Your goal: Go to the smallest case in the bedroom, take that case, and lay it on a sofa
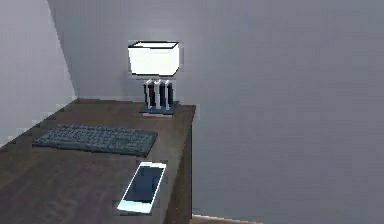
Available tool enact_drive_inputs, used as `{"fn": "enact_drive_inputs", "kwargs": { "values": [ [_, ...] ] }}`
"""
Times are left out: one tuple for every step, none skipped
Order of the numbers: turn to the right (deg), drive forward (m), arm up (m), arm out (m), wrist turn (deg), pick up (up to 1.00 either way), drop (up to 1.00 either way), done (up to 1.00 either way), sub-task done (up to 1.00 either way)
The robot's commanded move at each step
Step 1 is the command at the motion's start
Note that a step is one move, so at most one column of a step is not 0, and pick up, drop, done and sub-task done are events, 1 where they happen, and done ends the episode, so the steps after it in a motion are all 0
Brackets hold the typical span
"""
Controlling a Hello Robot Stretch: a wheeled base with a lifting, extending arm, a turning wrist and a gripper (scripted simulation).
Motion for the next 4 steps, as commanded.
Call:
{"fn": "enact_drive_inputs", "kwargs": {
  "values": [
    [-45.0,0.0,0.0,0.0,0.0,0.0,0.0,0.0,0.0],
    [-45.0,0.0,0.0,0.0,0.0,0.0,0.0,0.0,0.0],
    [-45.0,0.0,0.0,0.0,0.0,0.0,0.0,0.0,0.0],
    [-33.0,0.0,0.0,0.0,0.0,0.0,0.0,0.0,0.0]
  ]
}}
